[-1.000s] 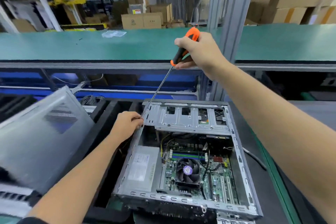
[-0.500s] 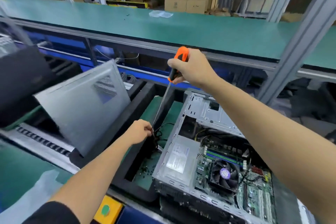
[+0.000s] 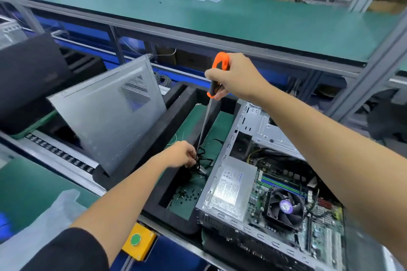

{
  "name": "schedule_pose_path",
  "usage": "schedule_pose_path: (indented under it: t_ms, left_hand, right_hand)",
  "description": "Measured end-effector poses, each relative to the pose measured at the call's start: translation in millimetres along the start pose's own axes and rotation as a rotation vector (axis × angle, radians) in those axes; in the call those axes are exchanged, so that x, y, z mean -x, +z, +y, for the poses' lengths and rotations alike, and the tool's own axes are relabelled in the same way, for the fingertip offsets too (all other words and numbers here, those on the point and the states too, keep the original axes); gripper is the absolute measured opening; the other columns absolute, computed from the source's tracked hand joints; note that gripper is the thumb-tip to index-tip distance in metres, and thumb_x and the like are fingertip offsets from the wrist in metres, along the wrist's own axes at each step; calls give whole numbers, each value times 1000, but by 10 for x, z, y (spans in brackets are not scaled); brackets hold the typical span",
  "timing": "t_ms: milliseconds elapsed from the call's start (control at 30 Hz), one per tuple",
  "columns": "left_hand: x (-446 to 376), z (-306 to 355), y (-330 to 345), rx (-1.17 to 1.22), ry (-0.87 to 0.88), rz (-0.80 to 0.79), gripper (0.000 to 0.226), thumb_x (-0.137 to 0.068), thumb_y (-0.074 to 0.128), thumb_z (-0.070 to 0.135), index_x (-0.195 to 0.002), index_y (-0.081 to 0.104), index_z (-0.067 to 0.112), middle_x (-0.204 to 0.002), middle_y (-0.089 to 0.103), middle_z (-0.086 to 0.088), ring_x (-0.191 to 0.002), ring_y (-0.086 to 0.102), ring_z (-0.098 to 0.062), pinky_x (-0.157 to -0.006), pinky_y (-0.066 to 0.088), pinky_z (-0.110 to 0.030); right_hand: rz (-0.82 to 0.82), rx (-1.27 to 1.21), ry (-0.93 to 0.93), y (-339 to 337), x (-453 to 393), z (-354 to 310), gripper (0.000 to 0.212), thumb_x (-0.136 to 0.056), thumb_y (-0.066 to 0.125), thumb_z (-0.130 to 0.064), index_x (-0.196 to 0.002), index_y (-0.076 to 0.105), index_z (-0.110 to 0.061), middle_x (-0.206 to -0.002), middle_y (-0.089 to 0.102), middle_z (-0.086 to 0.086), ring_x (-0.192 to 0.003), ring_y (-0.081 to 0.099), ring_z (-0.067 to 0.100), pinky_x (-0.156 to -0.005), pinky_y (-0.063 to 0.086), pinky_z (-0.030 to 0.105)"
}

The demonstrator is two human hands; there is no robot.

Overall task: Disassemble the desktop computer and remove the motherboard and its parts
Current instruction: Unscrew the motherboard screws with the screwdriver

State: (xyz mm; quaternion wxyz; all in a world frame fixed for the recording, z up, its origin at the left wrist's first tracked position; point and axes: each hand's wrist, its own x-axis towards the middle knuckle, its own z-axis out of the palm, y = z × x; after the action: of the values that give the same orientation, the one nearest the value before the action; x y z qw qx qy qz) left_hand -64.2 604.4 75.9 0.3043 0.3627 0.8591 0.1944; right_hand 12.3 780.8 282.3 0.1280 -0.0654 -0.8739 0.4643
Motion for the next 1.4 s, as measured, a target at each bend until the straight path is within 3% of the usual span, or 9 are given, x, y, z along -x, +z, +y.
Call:
schedule_pose_path:
  t_ms: [200,333,433,567,667,867,1067,1267,1400]
  left_hand:
    - [27,-22,28,-21,-3,-80,10,-84,73,30,-84,69,20,-81,71,8,-74,65,-8,-66,46,-19]
    - [63,54,-58,-34,45,-29,3,-84,73,22,-85,72,25,-82,70,11,-77,65,-4,-76,49,-22]
    - [102,213,-209,-43,80,83,4,-84,73,18,-85,74,21,-80,70,11,-78,65,-4,-77,49,-20]
    - [100,642,-422,13,199,232,8,-86,69,17,-79,73,20,-78,70,13,-72,63,2,-69,45,-12]
    - [54,1082,-445,40,326,263,10,-87,67,14,-79,73,16,-73,70,10,-69,63,-3,-68,50,-17]
    - [-136,1781,-141,23,479,149,13,-86,68,12,-75,72,18,-74,69,10,-64,59,5,-63,46,-8]
    - [-375,2216,406,-23,524,-34,20,-92,60,11,-77,72,9,-86,71,-2,-64,59,1,-69,49,-19]
    - [-465,2709,922,-48,567,-197,18,-93,62,21,-85,73,9,-65,67,21,-59,63,3,-58,47,-11]
    - [-498,2992,1183,-208,661,-253,23,-93,62,27,-72,69,24,-91,71,5,-70,61,-2,-70,48,-19]
  right_hand:
    - [-41,2,-13,86,-7,-13,26,-85,64,-20,-68,46,-15,-64,49,10,-56,72,25,-66,58,49]
    - [-26,-25,-34,65,14,-62,25,-85,64,-20,-72,46,-10,-66,49,19,-59,72,28,-67,57,52]
    - [75,-62,-81,-100,40,-223,22,-85,64,-18,-78,50,-3,-74,57,35,-59,70,32,-59,58,45]
    - [282,-33,-202,-503,96,-489,24,-89,63,-24,-79,46,-10,-66,48,16,-49,57,23,-44,50,25]
    - [383,11,-255,-884,219,-642,28,-89,62,-25,-74,41,-13,-65,40,8,-50,47,19,-42,47,24]
    - [491,160,-219,-1421,599,-562,24,-86,60,-17,-72,42,-11,-70,51,25,-59,49,29,-62,49,51]
    - [421,226,-94,-1765,1059,-195,23,-87,59,-13,-72,42,-10,-64,46,12,-59,53,31,-58,52,46]
    - [333,180,-29,-2159,1576,141,18,-84,60,-8,-74,45,-5,-59,49,19,-52,65,37,-44,52,37]
    - [360,198,23,-2349,1834,356,22,-80,63,-9,-73,48,5,-56,47,13,-47,65,33,-38,48,29]
